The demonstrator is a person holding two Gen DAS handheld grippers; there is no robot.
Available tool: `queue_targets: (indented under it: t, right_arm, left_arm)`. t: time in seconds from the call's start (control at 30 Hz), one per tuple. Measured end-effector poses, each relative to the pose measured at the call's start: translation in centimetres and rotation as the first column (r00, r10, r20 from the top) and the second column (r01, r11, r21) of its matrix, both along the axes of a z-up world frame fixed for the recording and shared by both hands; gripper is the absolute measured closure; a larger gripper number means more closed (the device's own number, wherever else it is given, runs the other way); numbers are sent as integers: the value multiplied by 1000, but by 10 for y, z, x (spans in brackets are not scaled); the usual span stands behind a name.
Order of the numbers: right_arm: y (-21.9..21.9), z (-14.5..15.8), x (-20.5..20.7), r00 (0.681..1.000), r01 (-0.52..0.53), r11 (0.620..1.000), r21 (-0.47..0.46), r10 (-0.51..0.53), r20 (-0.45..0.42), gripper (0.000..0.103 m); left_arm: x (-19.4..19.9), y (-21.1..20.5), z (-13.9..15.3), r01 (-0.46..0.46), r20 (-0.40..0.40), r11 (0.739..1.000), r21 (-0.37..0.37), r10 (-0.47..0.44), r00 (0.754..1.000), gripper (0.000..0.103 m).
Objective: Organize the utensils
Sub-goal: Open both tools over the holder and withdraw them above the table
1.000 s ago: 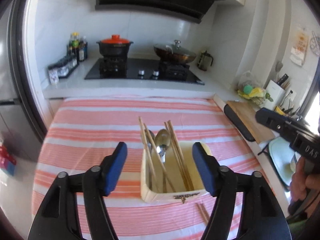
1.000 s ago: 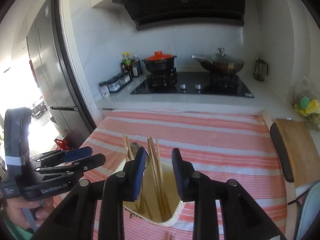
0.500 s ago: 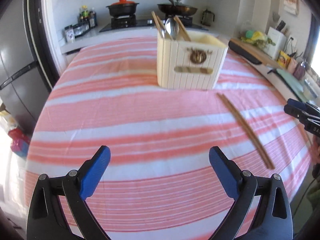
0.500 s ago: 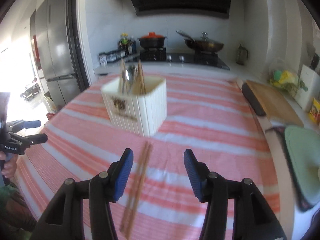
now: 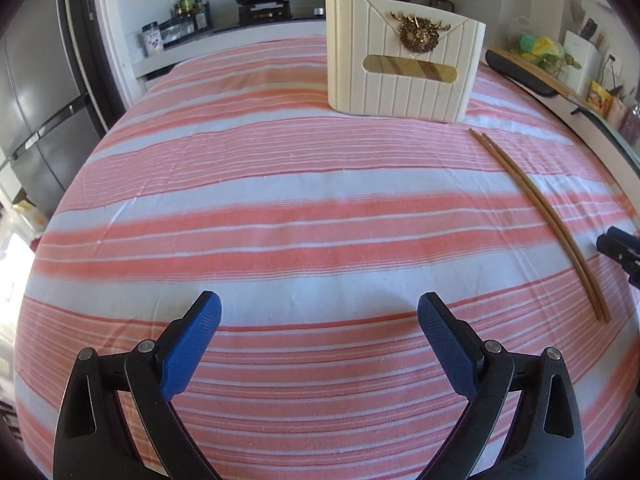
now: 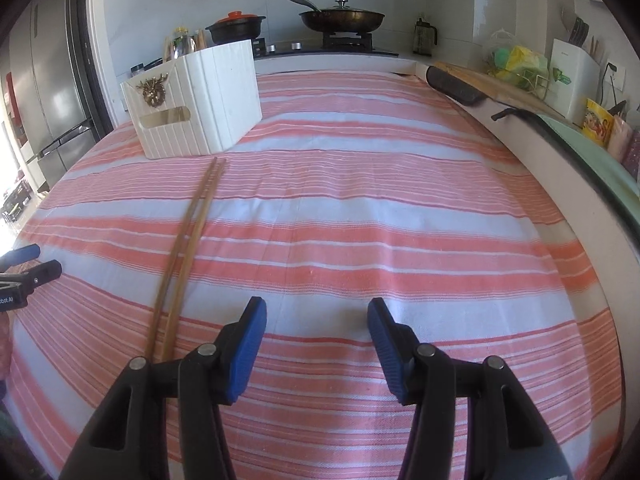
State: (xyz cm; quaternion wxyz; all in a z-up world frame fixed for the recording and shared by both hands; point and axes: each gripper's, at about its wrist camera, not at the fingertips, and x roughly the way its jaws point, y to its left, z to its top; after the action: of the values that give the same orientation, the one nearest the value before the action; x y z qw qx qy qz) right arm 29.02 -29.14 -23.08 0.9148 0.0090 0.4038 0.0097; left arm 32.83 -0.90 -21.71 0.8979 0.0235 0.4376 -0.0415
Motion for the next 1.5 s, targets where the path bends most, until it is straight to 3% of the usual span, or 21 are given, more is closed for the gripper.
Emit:
queue_targets:
  t: [0.2,1.5]
  right_arm:
    - [7,-1,0,1000,4,999,-50,-4,-3,49]
    - [0,0,-1,1000,14,1000,0,-14,3,49]
  left_arm:
    - [4,9,-3,-26,-25,999,-40,25,999,4]
    - [6,7,-6,-20,-32,999,-37,19,999,1]
